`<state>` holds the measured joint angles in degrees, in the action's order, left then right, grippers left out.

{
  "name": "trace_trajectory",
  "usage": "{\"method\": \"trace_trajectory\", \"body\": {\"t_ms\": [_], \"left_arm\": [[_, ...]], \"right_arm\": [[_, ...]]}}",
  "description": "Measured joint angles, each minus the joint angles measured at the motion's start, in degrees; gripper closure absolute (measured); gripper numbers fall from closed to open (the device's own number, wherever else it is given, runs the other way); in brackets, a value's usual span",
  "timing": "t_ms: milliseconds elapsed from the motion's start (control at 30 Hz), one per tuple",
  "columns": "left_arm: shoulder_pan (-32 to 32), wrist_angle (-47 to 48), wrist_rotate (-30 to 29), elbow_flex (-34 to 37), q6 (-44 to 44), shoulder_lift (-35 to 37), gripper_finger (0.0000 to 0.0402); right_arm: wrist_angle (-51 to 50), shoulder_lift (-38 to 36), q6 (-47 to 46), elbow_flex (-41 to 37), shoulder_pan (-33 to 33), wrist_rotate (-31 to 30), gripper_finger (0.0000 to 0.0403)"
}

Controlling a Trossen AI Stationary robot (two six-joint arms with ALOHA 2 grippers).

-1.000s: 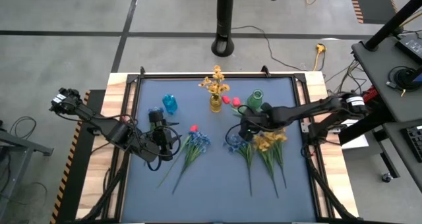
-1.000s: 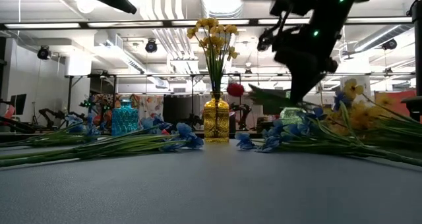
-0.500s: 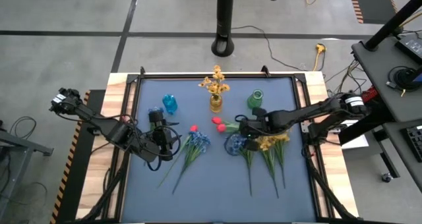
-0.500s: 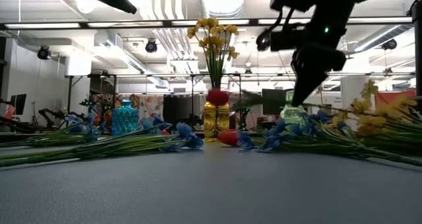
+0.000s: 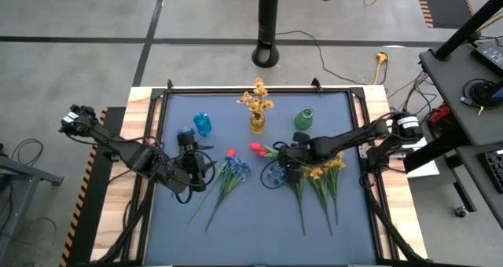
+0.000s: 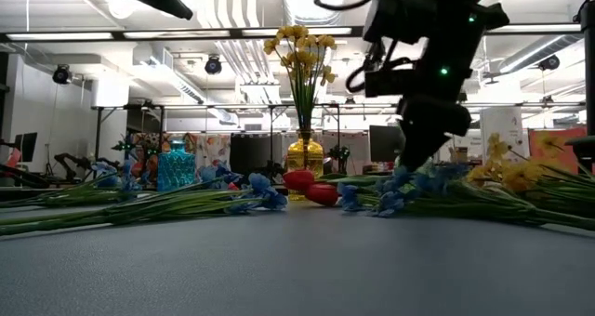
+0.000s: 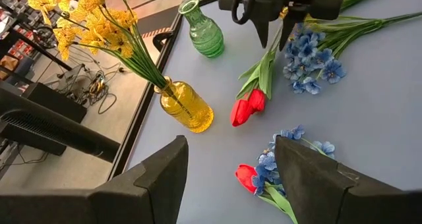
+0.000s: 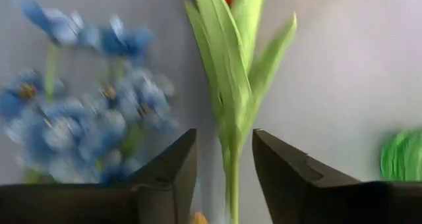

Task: Sort flowers into vase by color
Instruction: Put the top left red tulip into the blue vase

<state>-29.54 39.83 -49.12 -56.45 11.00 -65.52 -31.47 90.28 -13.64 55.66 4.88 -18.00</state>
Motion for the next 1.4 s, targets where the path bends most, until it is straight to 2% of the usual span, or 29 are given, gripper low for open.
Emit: {"method": "trace_trajectory", "body": {"t_ms": [200,400,533,833,1033,1200,1400], "left_arm": [[0.02,-0.02,0.00,0.00,0.02,0.00,0.0193],[0.02,-0.02,0.00,0.00,0.02,0.00,0.0193],[0.02,-0.01,0.00,0.00,0.02,0.00,0.0193],[0.02,0.00,0.02,0.00,0.02,0.00,0.0193],[0.01,0.00,0.02,0.00,0.02,0.00,0.0193],[0.00,0.19,0.01,0.00,0.01,0.00,0.0193],[0.01,0.28,0.00,0.00,0.02,0.00,0.0193]], "right_arm": [[5.21,0.27,5.01,0.00,-0.13,-2.41,0.0229],[5.19,2.67,5.06,0.02,-1.24,-2.60,0.0226],[5.41,3.61,5.29,0.02,-1.56,-2.59,0.0254],[5.38,1.85,4.67,0.02,-1.54,-2.58,0.0383],[5.09,-0.15,4.25,0.02,-1.54,-2.58,0.0384],[6.03,-5.45,4.21,-0.16,-0.92,-2.62,0.0384],[21.16,-15.60,6.79,-7.08,2.60,-3.05,0.0384]]}}
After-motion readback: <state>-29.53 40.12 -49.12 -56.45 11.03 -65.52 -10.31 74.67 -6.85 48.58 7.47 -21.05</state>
